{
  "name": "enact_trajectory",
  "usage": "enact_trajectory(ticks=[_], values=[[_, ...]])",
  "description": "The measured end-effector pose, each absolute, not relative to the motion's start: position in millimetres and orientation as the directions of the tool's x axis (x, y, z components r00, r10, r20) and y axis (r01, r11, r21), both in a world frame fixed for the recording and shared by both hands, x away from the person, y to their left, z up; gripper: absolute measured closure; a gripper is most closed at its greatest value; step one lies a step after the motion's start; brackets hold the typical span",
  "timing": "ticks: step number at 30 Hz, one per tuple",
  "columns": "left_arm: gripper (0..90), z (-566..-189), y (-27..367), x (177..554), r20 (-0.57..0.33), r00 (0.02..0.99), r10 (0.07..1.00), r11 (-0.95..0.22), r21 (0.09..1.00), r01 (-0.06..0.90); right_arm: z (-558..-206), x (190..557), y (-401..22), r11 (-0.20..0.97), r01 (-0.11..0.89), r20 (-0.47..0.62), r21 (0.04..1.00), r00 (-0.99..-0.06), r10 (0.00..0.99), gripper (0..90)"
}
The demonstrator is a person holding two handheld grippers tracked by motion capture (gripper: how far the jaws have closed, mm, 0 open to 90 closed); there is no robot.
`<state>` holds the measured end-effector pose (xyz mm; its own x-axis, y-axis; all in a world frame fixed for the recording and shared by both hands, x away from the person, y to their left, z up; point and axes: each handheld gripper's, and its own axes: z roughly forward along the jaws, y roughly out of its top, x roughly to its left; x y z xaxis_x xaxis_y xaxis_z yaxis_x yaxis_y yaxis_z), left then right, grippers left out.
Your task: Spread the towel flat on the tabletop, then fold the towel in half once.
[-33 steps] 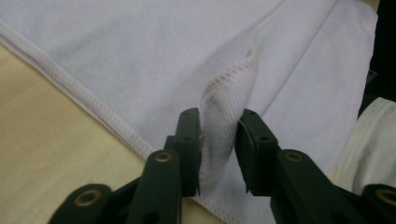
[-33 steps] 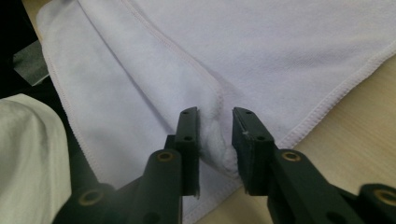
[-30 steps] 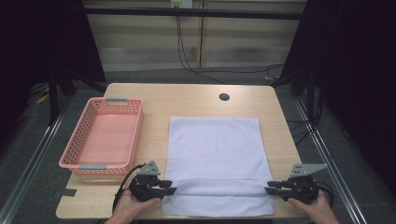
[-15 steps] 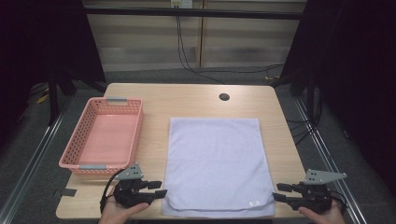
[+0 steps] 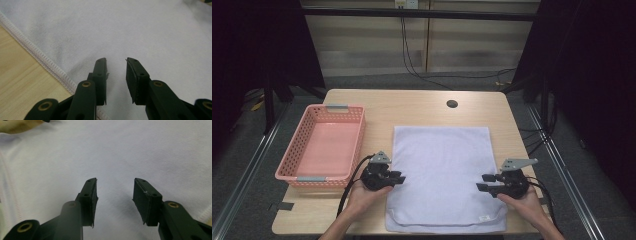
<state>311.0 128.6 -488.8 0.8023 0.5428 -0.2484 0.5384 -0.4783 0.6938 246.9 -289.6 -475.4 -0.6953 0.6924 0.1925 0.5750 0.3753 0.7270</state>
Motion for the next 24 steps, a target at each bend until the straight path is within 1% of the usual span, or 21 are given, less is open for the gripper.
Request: enact_trajectory(ticks=[1,2,4,6,7,8,10,11,12,13,14,15,17,18,19,24], values=[[69.0,-492.2,127.5,313.4,-0.218,0.799,0.561,-0.494,0.685,0.535,-477.7,251.1,-288.0,0.381,0.58,0.187,0.72,-0.691,0.698,55.1],[67.3,-493.9,127.3,315.3,-0.215,0.797,0.565,-0.496,0.683,0.536,-482.3,259.6,-286.4,0.387,0.586,0.176,0.711,-0.682,0.71,55.5],[66.7,-495.3,128.5,319.3,-0.199,0.802,0.563,-0.485,0.706,0.515,-484.6,268.1,-286.2,0.376,0.588,0.17,0.716,-0.67,0.723,57.2],[66.7,-496.7,132.2,325.3,-0.214,0.799,0.561,-0.47,0.712,0.521,-485.6,277.1,-285.8,0.352,0.585,0.166,0.731,-0.652,0.74,54.1],[66.7,-499.6,133.9,329.0,-0.219,0.787,0.577,-0.457,0.711,0.534,-486.6,280.4,-285.5,0.346,0.578,0.163,0.739,-0.652,0.741,53.8],[67.4,-501.3,136.0,332.0,-0.239,0.784,0.573,-0.446,0.711,0.543,-488.2,284.8,-283.9,0.334,0.593,0.176,0.733,-0.638,0.749,53.8],[67.8,-500.7,135.7,331.8,-0.234,0.777,0.584,-0.44,0.713,0.546,-492.7,290.4,-280.7,0.348,0.594,0.155,0.725,-0.633,0.758,53.2],[67.9,-500.5,132.4,329.6,-0.191,0.783,0.592,-0.466,0.712,0.526,-494.8,292.2,-279.7,0.35,0.601,0.153,0.719,-0.628,0.763,53.2],[70.7,-500.3,131.0,328.5,-0.173,0.785,0.595,-0.476,0.71,0.518,-498.7,294.5,-278.8,0.354,0.611,0.157,0.708,-0.624,0.765,53.1],[72.4,-499.9,129.5,327.8,-0.152,0.774,0.615,-0.48,0.707,0.52,-500.9,294.6,-278.0,0.366,0.613,0.149,0.701,-0.627,0.764,53.3],[77.5,-498.4,128.7,328.1,-0.148,0.764,0.628,-0.486,0.692,0.534,-502.1,292.8,-277.2,0.379,0.595,0.129,0.709,-0.637,0.76,52.4],[79.8,-497.1,127.1,327.6,-0.147,0.761,0.632,-0.493,0.681,0.541,-502.3,291.4,-276.2,0.379,0.595,0.122,0.709,-0.633,0.765,52.3],[81.0,-497.5,126.4,325.0,-0.141,0.764,0.63,-0.494,0.686,0.534,-502.8,288.6,-275.0,0.367,0.6,0.124,0.711,-0.62,0.775,52.1],[81.1,-498.0,126.2,322.6,-0.143,0.765,0.627,-0.49,0.691,0.531,-502.4,288.2,-275.4,0.382,0.594,0.115,0.708,-0.631,0.768,52.1],[81.2,-497.5,127.3,319.5,-0.141,0.774,0.617,-0.503,0.686,0.525,-501.8,287.8,-276.6,0.374,0.606,0.13,0.702,-0.626,0.769,52.2],[81.1,-498.1,131.0,308.0,-0.182,0.795,0.579,-0.502,0.688,0.524,-500.6,278.6,-283.2,0.374,0.616,0.168,0.693,-0.643,0.747,52.3]])
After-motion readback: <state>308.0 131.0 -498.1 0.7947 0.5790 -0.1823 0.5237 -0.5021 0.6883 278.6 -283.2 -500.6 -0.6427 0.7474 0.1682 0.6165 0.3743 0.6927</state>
